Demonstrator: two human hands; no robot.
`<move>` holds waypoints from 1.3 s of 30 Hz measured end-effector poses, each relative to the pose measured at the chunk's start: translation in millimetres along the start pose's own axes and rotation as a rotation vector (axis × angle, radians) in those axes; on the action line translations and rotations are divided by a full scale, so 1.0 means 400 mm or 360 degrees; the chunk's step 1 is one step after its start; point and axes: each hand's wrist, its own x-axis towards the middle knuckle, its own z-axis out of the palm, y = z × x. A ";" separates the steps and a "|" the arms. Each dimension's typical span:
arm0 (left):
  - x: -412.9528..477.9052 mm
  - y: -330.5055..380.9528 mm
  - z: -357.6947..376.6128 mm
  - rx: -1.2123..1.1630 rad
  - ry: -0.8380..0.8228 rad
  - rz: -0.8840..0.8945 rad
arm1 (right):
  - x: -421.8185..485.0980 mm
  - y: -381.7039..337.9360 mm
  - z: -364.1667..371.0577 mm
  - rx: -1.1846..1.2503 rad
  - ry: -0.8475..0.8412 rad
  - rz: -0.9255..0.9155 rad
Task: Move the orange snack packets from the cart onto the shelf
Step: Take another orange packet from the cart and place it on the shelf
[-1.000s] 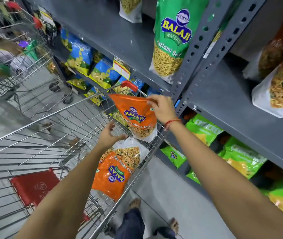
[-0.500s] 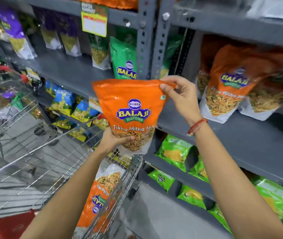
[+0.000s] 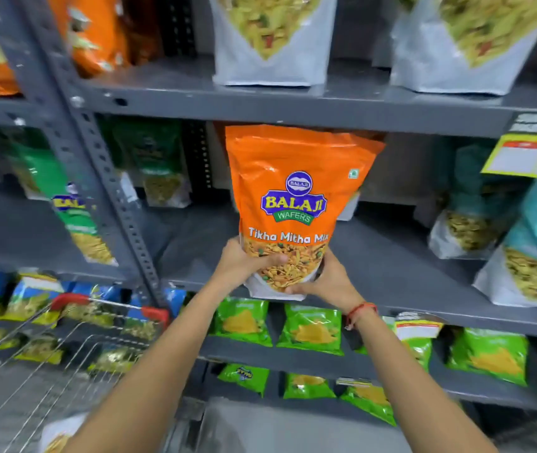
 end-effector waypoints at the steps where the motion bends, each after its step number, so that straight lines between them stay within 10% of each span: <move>1: 0.029 0.008 0.056 0.0000 -0.0074 0.0005 | 0.001 0.022 -0.054 -0.0003 0.0096 0.0006; 30: 0.417 -0.131 0.452 0.0343 -0.0316 -0.0097 | 0.245 0.283 -0.410 -0.0223 0.0335 0.0557; 39: 0.280 -0.091 0.350 0.0247 -0.0080 0.0014 | 0.125 0.210 -0.234 -0.0071 0.1137 0.0475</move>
